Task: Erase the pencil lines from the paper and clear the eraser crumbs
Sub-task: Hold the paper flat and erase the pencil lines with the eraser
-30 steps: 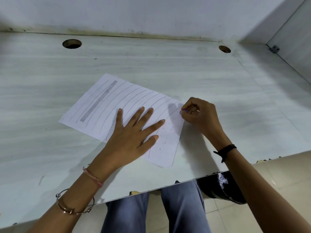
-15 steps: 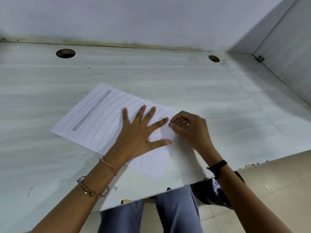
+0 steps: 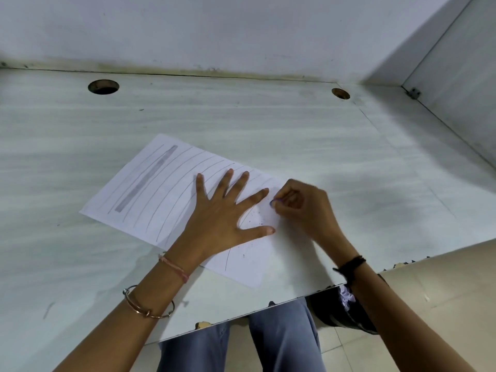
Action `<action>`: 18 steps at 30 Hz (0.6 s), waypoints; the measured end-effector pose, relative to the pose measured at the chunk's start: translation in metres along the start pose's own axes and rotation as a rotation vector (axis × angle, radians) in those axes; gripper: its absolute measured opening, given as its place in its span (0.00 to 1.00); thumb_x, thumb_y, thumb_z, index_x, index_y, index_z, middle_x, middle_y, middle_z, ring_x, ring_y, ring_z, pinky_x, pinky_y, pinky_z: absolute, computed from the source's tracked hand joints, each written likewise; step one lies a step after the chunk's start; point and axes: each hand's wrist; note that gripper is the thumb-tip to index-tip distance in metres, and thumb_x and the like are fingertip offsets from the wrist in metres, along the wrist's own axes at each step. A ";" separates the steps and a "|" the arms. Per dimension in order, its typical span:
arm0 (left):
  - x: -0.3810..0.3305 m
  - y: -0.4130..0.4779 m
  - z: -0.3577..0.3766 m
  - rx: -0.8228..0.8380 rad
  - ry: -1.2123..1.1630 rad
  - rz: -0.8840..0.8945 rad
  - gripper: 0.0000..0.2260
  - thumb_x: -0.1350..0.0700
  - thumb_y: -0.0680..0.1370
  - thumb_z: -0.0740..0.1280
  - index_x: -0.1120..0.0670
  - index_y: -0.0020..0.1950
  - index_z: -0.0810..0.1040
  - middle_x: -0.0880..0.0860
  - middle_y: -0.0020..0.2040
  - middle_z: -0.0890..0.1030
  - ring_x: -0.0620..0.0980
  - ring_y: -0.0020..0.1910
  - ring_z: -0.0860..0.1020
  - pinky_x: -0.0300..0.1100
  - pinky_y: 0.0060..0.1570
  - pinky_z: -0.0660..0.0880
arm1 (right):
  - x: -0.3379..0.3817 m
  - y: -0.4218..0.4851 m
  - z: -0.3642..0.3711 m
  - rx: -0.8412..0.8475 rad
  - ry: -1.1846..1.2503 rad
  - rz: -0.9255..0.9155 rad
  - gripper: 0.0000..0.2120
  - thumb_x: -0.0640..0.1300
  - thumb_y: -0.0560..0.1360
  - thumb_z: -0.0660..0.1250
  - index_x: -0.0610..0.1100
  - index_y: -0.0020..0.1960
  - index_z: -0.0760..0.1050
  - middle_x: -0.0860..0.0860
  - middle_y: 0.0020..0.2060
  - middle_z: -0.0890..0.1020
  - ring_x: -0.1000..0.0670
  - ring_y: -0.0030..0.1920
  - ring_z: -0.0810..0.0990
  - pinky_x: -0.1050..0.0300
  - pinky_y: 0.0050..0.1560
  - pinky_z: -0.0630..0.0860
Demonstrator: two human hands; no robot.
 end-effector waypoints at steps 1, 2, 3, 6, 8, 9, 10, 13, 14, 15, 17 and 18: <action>0.001 0.000 0.000 -0.001 0.010 0.002 0.36 0.21 0.69 0.41 0.31 0.75 0.41 0.48 0.80 0.42 0.53 0.79 0.39 0.72 0.67 0.36 | -0.007 0.008 -0.005 -0.061 -0.005 0.034 0.04 0.34 0.68 0.73 0.40 0.38 0.79 0.50 0.31 0.81 0.60 0.30 0.76 0.74 0.34 0.69; 0.001 -0.001 0.000 0.008 0.018 0.005 0.37 0.21 0.68 0.39 0.31 0.75 0.40 0.48 0.80 0.42 0.53 0.79 0.39 0.72 0.67 0.36 | -0.012 0.016 -0.011 -0.109 -0.014 0.061 0.04 0.34 0.68 0.73 0.40 0.38 0.79 0.49 0.32 0.82 0.60 0.31 0.76 0.74 0.35 0.70; 0.001 -0.001 0.000 0.016 0.021 0.005 0.37 0.21 0.68 0.39 0.31 0.75 0.40 0.47 0.80 0.42 0.53 0.79 0.39 0.72 0.67 0.36 | -0.014 0.023 -0.017 -0.135 -0.025 0.071 0.04 0.34 0.69 0.72 0.40 0.39 0.78 0.47 0.33 0.82 0.58 0.32 0.76 0.74 0.35 0.70; 0.000 0.001 0.001 -0.006 0.017 0.004 0.37 0.21 0.68 0.40 0.31 0.76 0.43 0.48 0.81 0.44 0.54 0.79 0.41 0.73 0.67 0.37 | -0.006 0.019 -0.020 -0.140 -0.007 0.022 0.04 0.34 0.69 0.72 0.40 0.39 0.78 0.46 0.34 0.82 0.56 0.33 0.77 0.74 0.36 0.70; 0.000 0.001 0.001 -0.005 0.006 -0.004 0.36 0.20 0.69 0.42 0.30 0.75 0.42 0.47 0.80 0.43 0.53 0.79 0.40 0.73 0.67 0.36 | 0.007 0.001 -0.010 -0.075 0.082 -0.046 0.04 0.34 0.69 0.73 0.40 0.39 0.78 0.46 0.35 0.83 0.54 0.34 0.79 0.69 0.37 0.73; 0.000 0.001 0.000 0.007 0.005 -0.008 0.36 0.20 0.68 0.42 0.30 0.75 0.41 0.47 0.80 0.42 0.53 0.79 0.39 0.72 0.67 0.35 | 0.011 -0.007 -0.004 -0.045 0.107 -0.084 0.04 0.34 0.69 0.73 0.40 0.39 0.78 0.47 0.35 0.82 0.53 0.35 0.79 0.67 0.37 0.74; -0.001 0.001 0.000 0.017 0.009 -0.011 0.36 0.20 0.68 0.41 0.30 0.74 0.41 0.47 0.80 0.41 0.52 0.79 0.38 0.71 0.67 0.34 | 0.011 -0.014 0.002 -0.033 0.103 -0.116 0.04 0.34 0.69 0.72 0.40 0.39 0.78 0.48 0.35 0.82 0.52 0.35 0.79 0.65 0.37 0.75; -0.002 0.000 -0.001 0.027 -0.006 -0.018 0.37 0.21 0.68 0.41 0.30 0.75 0.41 0.47 0.80 0.40 0.52 0.78 0.37 0.71 0.67 0.34 | -0.001 -0.015 0.006 -0.039 0.008 -0.127 0.05 0.35 0.69 0.72 0.42 0.39 0.77 0.51 0.34 0.79 0.53 0.34 0.76 0.65 0.36 0.72; -0.001 0.000 -0.001 0.026 -0.006 -0.014 0.37 0.21 0.68 0.41 0.30 0.75 0.41 0.47 0.80 0.40 0.52 0.78 0.37 0.72 0.67 0.35 | -0.006 -0.011 0.004 -0.028 -0.013 -0.103 0.05 0.36 0.69 0.72 0.43 0.39 0.77 0.52 0.33 0.79 0.54 0.34 0.76 0.67 0.36 0.70; -0.001 0.000 -0.001 0.024 0.002 -0.008 0.37 0.21 0.68 0.41 0.30 0.75 0.41 0.47 0.80 0.40 0.52 0.78 0.38 0.72 0.68 0.36 | -0.010 -0.006 0.001 -0.027 -0.019 -0.077 0.05 0.36 0.69 0.72 0.43 0.38 0.77 0.52 0.33 0.79 0.55 0.34 0.75 0.68 0.36 0.69; 0.000 0.000 -0.001 0.026 0.017 -0.003 0.37 0.21 0.68 0.39 0.31 0.75 0.40 0.48 0.80 0.41 0.53 0.79 0.39 0.73 0.68 0.38 | -0.018 0.011 -0.007 -0.077 -0.020 -0.031 0.06 0.36 0.69 0.72 0.42 0.38 0.77 0.50 0.33 0.79 0.57 0.33 0.74 0.70 0.36 0.68; 0.000 0.000 -0.001 0.036 0.020 -0.003 0.37 0.21 0.68 0.38 0.31 0.75 0.40 0.47 0.80 0.41 0.53 0.79 0.39 0.73 0.68 0.38 | -0.020 0.017 -0.011 -0.114 -0.023 -0.016 0.05 0.36 0.69 0.72 0.42 0.39 0.76 0.50 0.33 0.79 0.57 0.33 0.74 0.70 0.36 0.68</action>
Point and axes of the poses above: each hand's wrist, its own y-axis towards the middle knuckle, its own z-axis out of the palm, x = y × z
